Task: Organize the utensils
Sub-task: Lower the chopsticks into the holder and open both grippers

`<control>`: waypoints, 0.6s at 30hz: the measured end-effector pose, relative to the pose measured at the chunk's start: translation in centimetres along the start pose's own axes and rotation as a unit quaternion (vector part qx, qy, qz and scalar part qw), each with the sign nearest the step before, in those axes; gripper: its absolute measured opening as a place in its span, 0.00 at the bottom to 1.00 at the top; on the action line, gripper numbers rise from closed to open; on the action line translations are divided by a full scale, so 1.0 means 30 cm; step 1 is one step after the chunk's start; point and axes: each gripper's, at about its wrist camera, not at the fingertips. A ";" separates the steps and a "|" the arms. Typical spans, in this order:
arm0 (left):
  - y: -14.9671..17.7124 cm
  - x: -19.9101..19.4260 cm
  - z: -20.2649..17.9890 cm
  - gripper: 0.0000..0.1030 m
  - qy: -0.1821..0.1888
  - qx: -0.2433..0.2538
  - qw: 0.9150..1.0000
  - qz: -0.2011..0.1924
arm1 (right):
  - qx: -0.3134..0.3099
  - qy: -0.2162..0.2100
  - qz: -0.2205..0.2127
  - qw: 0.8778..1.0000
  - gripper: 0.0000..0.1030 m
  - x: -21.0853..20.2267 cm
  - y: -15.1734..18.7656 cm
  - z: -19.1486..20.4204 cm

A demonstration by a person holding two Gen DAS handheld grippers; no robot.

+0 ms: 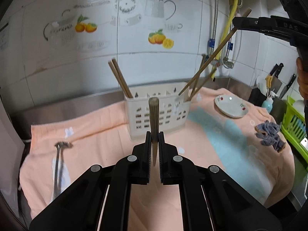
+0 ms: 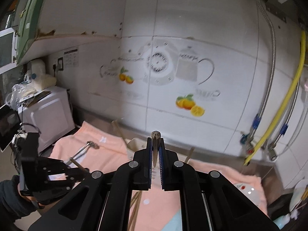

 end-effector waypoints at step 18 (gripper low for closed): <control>-0.384 -0.114 -0.010 0.06 -0.011 0.035 0.994 -0.104 | 0.019 0.037 0.096 0.995 0.06 0.312 0.052 -0.130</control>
Point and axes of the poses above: each gripper's, at about its wrist camera, not at the fingertips, and x roughly the way its jaws point, z to its left, y to its underside, and after that the axes turned 1 degree about x, right-handed
